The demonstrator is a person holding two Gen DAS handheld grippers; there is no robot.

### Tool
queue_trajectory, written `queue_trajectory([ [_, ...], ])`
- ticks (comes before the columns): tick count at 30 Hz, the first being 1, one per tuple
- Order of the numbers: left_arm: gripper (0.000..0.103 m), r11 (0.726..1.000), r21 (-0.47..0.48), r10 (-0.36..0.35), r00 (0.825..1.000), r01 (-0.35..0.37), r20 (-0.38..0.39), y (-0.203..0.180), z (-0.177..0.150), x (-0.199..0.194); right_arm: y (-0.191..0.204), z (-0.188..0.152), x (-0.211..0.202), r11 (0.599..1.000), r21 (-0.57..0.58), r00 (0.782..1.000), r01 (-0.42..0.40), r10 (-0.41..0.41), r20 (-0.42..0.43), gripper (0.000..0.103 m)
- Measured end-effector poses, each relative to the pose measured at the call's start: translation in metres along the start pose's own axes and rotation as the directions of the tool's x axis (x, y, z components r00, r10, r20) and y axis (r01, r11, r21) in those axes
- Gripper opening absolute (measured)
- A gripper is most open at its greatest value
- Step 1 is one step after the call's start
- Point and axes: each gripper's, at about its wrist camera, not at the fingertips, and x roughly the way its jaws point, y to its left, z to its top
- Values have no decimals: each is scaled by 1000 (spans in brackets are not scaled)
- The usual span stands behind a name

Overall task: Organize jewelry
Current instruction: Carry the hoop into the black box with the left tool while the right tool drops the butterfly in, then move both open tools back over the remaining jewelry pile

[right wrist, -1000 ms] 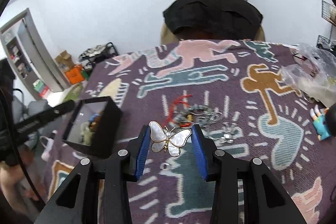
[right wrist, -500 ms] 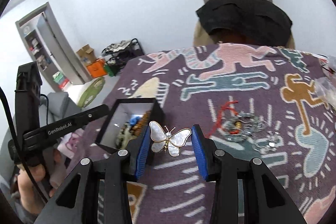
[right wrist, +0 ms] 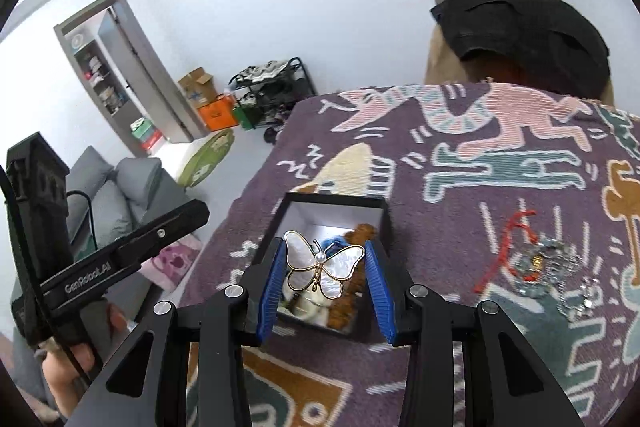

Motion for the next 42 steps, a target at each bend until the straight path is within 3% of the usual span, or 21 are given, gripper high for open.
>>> queue_trajectory([
  [4, 68, 1000, -21, 23, 999, -23, 33, 12, 2, -9, 7, 8, 15, 999, 9, 999, -31, 31, -14, 41],
  [6, 75, 999, -31, 33, 998, -31, 46, 17, 3, -13, 11, 13, 20, 998, 10, 998, -56, 56, -7, 42],
  [8, 82, 998, -44, 38, 998, -35, 59, 22, 4, -16, 12, 16, 24, 997, 21, 997, -79, 80, -12, 58],
  [9, 86, 998, -48, 37, 997, -34, 65, 23, 4, -17, 12, 17, 25, 996, 32, 996, -89, 89, -10, 75],
  [10, 87, 998, -50, 36, 997, -33, 69, 24, 4, -19, 12, 17, 22, 995, 36, 996, -93, 93, 5, 82],
  [18, 97, 999, -36, 11, 994, -8, 108, 10, -2, -26, -5, 2, -3, 997, 58, 998, -44, 41, 46, 83],
  [26, 98, 999, 43, -18, 991, 12, 129, -25, -12, -33, -41, -24, -39, 995, 102, 998, 6, -13, 69, 85],
  [29, 98, 997, 73, -37, 992, 29, 123, -41, -16, -31, -56, -30, -54, 992, 125, 996, 20, -31, 88, 97],
  [42, 98, 982, 172, -95, 994, 82, 63, -94, -43, -19, -111, -64, -100, 971, 209, 987, 112, -132, 86, 99],
])
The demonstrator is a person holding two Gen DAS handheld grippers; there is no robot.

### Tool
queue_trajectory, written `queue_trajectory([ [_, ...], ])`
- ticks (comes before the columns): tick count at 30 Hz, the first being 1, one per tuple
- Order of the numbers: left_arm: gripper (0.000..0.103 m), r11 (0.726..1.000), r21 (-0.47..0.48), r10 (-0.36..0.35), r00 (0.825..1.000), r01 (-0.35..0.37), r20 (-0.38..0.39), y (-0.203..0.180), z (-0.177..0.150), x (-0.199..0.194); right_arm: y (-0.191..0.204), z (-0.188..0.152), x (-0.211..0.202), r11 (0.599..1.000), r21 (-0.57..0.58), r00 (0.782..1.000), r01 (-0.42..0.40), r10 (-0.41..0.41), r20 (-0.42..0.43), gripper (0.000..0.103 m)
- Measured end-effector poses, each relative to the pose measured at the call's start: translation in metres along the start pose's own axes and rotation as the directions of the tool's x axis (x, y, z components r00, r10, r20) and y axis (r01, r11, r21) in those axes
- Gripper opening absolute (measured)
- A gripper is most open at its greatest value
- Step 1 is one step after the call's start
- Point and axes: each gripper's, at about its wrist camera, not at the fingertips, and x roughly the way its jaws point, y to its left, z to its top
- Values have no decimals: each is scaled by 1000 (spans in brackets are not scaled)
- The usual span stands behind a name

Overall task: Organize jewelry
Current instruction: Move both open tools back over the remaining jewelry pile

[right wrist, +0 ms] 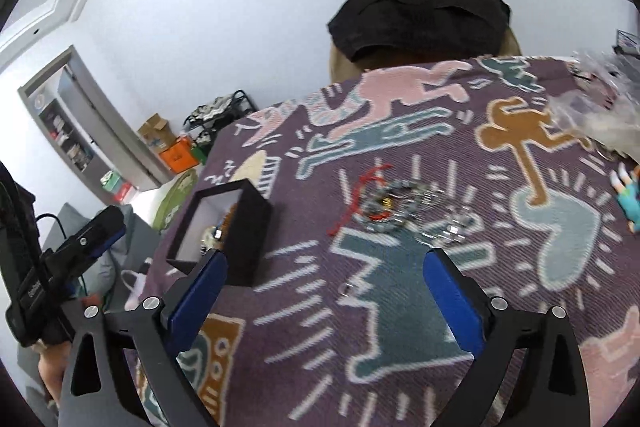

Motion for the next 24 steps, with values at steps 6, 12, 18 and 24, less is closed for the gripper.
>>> queue_trajectory([
  [6, 80, 998, 57, -36, 998, 38, -47, -29, -13, 8, -32, -5, -15, 998, 56, 999, 35, -36, 25, 99],
  [12, 70, 992, 102, -62, 991, 75, -118, -57, -26, 26, -54, -11, -28, 995, 74, 996, 72, -75, 40, 98],
  [18, 59, 985, 146, -61, 981, 89, -183, -83, -39, 48, -71, -18, -31, 990, 80, 992, 116, -119, 30, 82],
  [24, 46, 981, 176, -44, 972, 87, -232, -98, -50, 67, -89, -24, -37, 986, 88, 988, 144, -148, 36, 73],
])
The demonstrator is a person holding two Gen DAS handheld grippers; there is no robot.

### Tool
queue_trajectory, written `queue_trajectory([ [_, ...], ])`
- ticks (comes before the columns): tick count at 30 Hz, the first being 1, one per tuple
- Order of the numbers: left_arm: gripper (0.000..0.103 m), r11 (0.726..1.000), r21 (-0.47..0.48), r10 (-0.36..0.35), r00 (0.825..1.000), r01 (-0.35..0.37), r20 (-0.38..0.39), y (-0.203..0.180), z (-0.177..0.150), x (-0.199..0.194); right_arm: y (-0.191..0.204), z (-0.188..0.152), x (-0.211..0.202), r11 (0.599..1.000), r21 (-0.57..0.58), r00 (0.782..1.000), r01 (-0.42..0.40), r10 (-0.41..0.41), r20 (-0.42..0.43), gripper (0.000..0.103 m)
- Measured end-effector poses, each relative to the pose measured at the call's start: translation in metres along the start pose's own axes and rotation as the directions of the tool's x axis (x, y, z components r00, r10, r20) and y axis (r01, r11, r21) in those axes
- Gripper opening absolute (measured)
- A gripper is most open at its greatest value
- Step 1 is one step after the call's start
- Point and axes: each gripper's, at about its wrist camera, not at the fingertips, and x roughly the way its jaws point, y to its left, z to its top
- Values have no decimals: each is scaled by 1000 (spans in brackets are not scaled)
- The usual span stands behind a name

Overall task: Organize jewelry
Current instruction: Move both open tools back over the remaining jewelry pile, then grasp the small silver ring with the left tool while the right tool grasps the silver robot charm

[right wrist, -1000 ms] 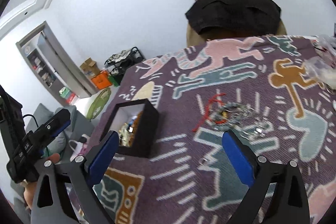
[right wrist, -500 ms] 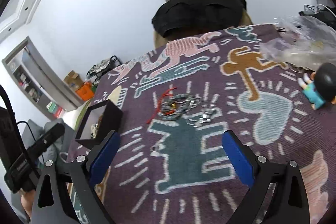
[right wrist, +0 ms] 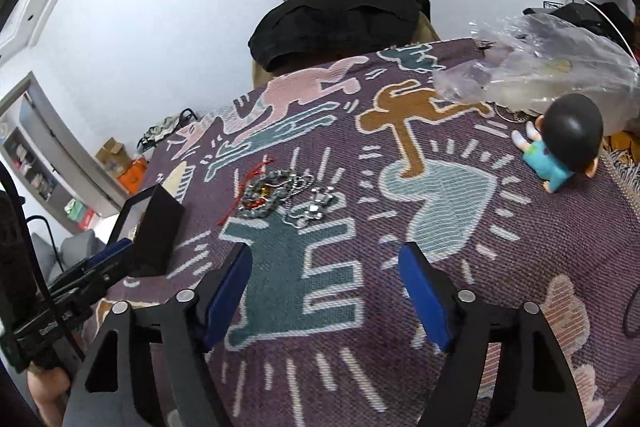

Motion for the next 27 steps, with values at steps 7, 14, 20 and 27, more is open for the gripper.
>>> queue_trajectory([
  [7, 43, 999, 29, 41, 997, -39, -65, -16, -6, 28, -16, -5, -6, 1000, 2, 1000, -9, 8, 16, 72],
  [14, 38, 997, 40, 66, 989, -61, -131, -20, -18, 61, -27, -11, -6, 1000, 7, 1000, 2, -2, 24, 72],
  [20, 33, 994, 42, 104, 982, -99, -156, -18, -22, 77, -32, -18, -2, 1000, 10, 1000, -6, 6, 14, 72],
  [27, 21, 990, 61, 134, 981, -126, -143, -24, -19, 84, -38, -21, 4, 1000, 18, 1000, -13, 13, 4, 72],
])
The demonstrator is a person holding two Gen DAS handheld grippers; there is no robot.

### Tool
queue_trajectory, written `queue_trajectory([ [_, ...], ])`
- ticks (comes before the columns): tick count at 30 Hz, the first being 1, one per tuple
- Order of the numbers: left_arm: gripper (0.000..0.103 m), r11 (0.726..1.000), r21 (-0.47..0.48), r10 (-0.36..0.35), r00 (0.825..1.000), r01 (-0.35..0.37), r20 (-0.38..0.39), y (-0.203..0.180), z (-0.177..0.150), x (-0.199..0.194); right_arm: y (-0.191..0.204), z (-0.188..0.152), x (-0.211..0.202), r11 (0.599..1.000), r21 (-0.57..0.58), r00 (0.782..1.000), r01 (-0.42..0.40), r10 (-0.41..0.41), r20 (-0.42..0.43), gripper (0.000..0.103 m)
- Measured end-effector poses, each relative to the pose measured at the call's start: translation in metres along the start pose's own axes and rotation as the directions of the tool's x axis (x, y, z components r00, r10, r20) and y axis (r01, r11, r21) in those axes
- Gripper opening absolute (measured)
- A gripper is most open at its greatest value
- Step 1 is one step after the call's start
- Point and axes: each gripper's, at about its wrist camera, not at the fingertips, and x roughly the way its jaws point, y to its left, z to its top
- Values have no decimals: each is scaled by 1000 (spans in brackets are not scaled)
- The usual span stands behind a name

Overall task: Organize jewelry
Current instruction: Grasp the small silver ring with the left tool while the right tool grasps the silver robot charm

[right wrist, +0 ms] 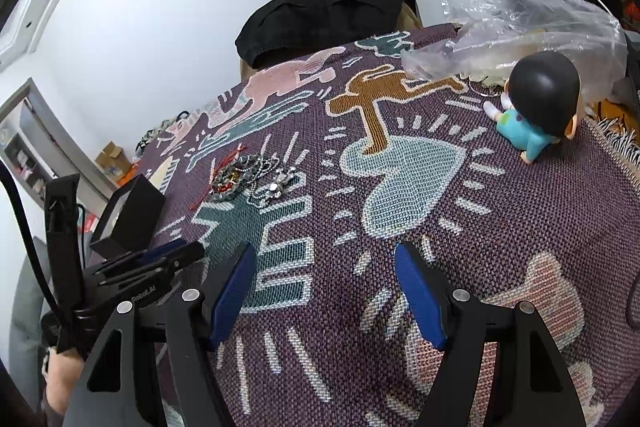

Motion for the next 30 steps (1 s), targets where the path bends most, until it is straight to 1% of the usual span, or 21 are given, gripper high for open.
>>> queue_trajectory([
  [2, 14, 1000, 22, 12, 1000, -12, 1, -5, -1, 1, 0, -1, 2, 1000, 0, 1000, 0, 0, -4, 72],
  [3, 13, 1000, 28, 9, 1000, -9, 1, -5, -1, 1, 0, -2, 3, 1000, 0, 1000, 0, 0, -6, 72],
  [8, 13, 999, 0, -40, 999, 40, 7, 1, -1, -3, 6, -2, 6, 1000, -14, 1000, -2, 2, -12, 72],
  [12, 13, 998, -16, -64, 996, 65, 55, 5, 4, -22, 17, 2, 13, 999, -38, 1000, -4, 3, -20, 72],
  [13, 13, 998, -19, -66, 995, 68, 71, 7, 7, -28, 20, 4, 16, 999, -44, 1000, -6, 5, -23, 68],
  [16, 13, 996, -35, -82, 991, 86, 104, 14, 13, -43, 26, 11, 24, 999, -45, 999, -17, 15, -38, 65],
  [20, 13, 994, -47, -90, 986, 98, 139, 24, 19, -59, 36, 21, 37, 999, -48, 999, -17, 15, -51, 63],
  [23, 13, 994, -53, -90, 981, 100, 169, 33, 23, -72, 42, 29, 50, 999, -52, 998, 0, -3, -64, 58],
  [30, 13, 992, -88, -70, 973, 92, 221, 61, 30, -94, 49, 44, 80, 997, -65, 993, 43, -50, -104, 57],
])
